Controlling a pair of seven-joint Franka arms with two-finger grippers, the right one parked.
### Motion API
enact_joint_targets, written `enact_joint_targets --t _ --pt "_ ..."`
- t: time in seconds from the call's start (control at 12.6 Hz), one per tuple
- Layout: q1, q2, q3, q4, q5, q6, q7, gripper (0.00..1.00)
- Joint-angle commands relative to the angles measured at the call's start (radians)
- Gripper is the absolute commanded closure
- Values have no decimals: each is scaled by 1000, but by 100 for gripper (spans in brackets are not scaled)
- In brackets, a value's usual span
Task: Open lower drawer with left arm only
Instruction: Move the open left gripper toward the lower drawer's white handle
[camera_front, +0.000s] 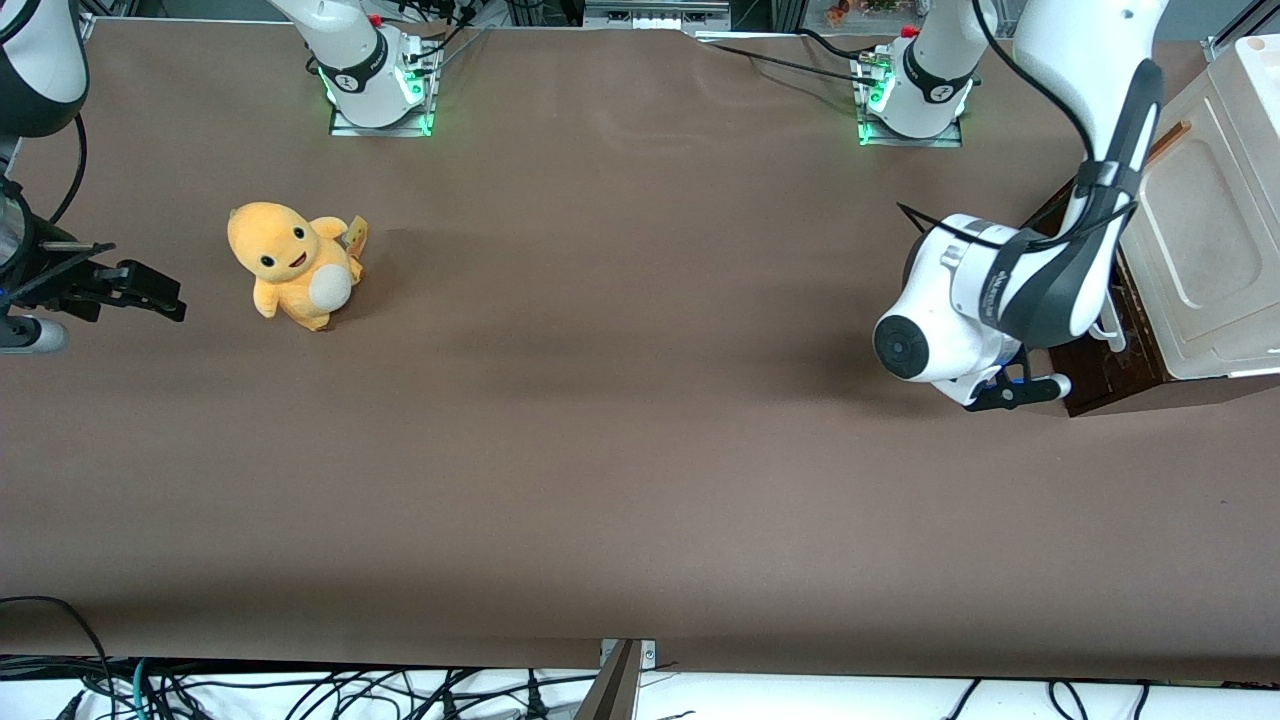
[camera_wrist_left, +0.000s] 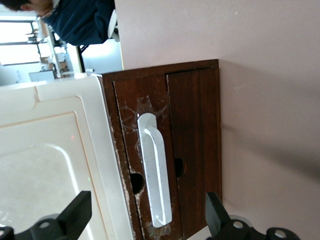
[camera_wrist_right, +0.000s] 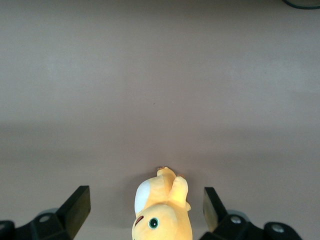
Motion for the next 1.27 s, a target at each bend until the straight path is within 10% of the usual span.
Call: enact_joint_targets --t 0.0,1.19 --pt "-6 17 -4 -24 55 -13 -108 0" --pt "3 69 -1 -233 215 -53 -276 0"
